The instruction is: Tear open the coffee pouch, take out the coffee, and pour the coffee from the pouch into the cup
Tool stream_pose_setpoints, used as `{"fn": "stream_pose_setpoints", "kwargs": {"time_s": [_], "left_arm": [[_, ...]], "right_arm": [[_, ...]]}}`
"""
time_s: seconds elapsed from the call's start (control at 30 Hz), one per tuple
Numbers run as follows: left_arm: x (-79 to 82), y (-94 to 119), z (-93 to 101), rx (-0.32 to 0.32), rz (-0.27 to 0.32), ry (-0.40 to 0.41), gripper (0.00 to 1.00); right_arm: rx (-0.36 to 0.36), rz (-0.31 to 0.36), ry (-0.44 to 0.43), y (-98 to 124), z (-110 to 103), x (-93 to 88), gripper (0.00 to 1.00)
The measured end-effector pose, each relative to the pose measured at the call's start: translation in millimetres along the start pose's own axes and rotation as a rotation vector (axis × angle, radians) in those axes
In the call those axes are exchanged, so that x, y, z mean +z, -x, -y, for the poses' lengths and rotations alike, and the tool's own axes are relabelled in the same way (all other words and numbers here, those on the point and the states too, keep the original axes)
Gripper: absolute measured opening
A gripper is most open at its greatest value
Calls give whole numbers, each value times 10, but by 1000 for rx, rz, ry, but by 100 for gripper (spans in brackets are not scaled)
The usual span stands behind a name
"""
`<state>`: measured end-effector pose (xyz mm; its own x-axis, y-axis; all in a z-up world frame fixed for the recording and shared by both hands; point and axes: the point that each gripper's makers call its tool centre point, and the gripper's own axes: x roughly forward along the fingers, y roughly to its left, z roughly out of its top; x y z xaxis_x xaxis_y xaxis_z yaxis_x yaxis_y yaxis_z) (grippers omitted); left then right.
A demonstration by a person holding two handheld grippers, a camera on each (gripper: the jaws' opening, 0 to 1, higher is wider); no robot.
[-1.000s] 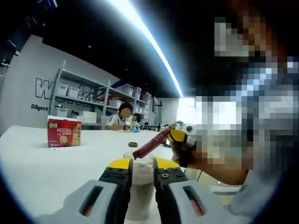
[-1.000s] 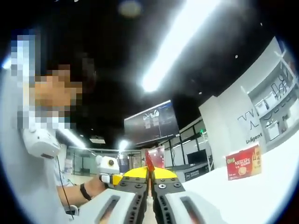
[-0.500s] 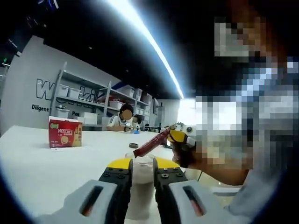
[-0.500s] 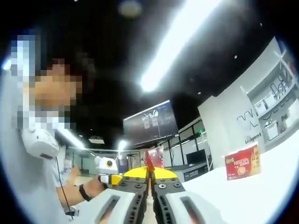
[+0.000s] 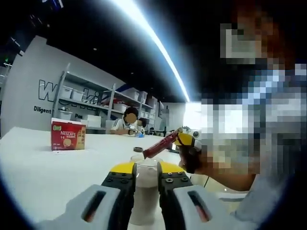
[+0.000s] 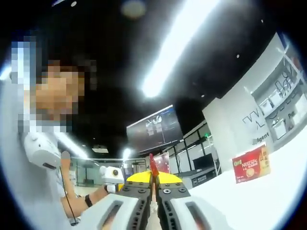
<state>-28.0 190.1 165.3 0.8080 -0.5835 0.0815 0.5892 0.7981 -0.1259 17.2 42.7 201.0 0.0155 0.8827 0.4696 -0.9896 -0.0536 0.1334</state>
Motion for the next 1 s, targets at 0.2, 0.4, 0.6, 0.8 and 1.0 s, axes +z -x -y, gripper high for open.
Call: {"fn": "stream_pose_setpoints", "kwargs": {"time_s": [0.2,0.4,0.6,0.8,1.0], "left_arm": [[1,0,-1,0,-5,-4,20],[-13,26,-24,7,-8,0,20],[-14,24,-21,6,-14,-4,20],[-4,15,-8,2,-11,-5,20],[-20,15,7,0,-10,-1,20]], "right_arm": [[12,3,-10,-91,-12,-64,3],[19,6,-1,-100,-15,-166,8],[7,9,-13,-68,11,-193,7],[14,22,-13,-80,-2,-176,9],[26,14,3,-154,-36,-202,10]]}}
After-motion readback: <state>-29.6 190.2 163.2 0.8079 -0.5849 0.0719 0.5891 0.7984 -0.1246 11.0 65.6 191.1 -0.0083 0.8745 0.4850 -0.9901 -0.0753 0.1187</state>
